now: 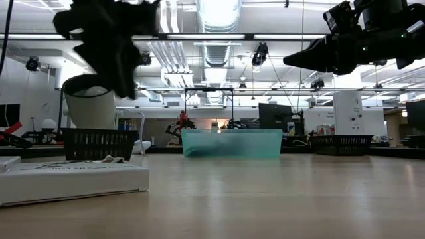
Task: Pick and place items into bin
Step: Put the right card reader box into the right black basket
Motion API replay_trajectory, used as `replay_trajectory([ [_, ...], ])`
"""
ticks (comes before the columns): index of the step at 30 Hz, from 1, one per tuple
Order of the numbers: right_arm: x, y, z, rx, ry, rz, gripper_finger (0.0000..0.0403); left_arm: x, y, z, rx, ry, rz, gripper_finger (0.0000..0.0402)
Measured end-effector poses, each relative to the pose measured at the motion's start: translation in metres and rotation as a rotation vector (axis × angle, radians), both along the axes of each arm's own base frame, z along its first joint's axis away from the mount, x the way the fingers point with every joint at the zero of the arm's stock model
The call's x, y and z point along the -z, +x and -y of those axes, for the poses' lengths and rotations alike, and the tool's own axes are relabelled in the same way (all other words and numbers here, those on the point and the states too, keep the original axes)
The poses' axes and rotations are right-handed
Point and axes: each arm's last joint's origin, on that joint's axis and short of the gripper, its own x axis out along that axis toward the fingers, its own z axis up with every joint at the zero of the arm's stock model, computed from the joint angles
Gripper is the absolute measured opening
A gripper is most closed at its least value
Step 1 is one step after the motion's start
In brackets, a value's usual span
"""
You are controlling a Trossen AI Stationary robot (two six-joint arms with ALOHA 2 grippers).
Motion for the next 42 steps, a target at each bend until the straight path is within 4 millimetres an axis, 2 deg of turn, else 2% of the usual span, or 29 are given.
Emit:
replay_trajectory([
  [4,0.001,0.000,0.000,0.000,0.006,-0.011,0.0066,-0.003,0.014,0.006,0.189,0.031,0.125,0.0246],
  [7,0.002,0.000,0.000,0.001,0.020,-0.017,0.0066,0.002,0.019,0.011,0.246,0.015,0.124,0.0246],
  [15,0.002,0.000,0.000,0.002,0.026,-0.019,0.0066,0.046,0.033,0.026,0.389,-0.043,-0.038,0.0246],
  [19,0.002,0.000,0.000,0.002,0.028,-0.018,0.0066,0.057,0.038,0.034,0.463,-0.061,-0.080,0.0247],
  [32,0.002,0.000,0.000,0.007,0.092,-0.003,0.0066,0.046,0.048,0.058,0.637,-0.027,0.047,0.0247],
  [42,0.003,0.000,0.000,0.008,0.117,-0.002,0.0066,0.068,0.052,0.064,0.659,-0.068,-0.013,0.0245],
])
